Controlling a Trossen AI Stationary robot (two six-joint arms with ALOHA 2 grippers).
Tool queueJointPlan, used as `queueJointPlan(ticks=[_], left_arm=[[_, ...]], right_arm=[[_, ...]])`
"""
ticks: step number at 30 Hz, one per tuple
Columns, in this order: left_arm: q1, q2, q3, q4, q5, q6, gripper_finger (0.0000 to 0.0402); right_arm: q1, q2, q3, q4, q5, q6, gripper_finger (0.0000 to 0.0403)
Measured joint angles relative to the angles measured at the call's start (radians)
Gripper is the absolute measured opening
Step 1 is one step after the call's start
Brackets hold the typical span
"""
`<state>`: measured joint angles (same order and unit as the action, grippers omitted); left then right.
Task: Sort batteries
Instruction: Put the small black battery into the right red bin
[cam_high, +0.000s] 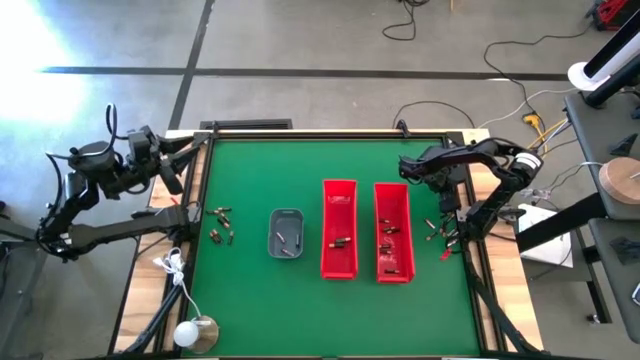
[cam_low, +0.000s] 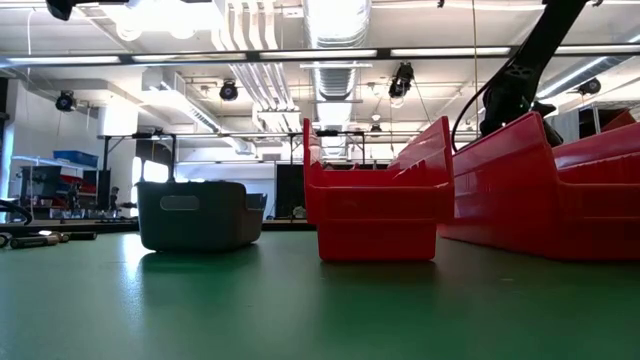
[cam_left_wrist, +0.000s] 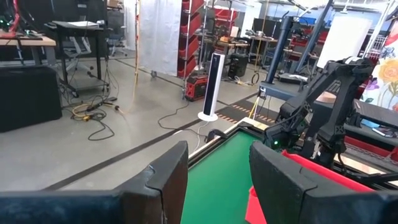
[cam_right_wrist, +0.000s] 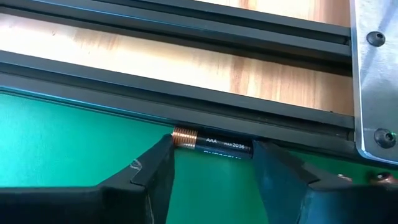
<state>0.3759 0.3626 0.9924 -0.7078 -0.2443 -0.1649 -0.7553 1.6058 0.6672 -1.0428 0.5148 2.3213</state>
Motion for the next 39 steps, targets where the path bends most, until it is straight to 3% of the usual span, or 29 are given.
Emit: queueJointPlan(ticks=[8, 32, 39], left_arm=[[0.000, 0.000, 0.000, 0.019, 0.000, 0.041, 0.0151], [0.000, -0.004, 0.000, 0.021, 0.037, 0.044, 0.0151], [0.000, -0.004, 0.000, 0.028, 0.017, 0.064, 0.0151]], right_arm=[[0.056, 0.001, -0.007, 0.003, 0.000, 0.002, 0.0210], [0.111, -0.001, -0.009, 0.002, -0.028, -0.039, 0.0106], [0.131, -0.022, 0.015, 0.077, -0.055, -0.190, 0.0089]])
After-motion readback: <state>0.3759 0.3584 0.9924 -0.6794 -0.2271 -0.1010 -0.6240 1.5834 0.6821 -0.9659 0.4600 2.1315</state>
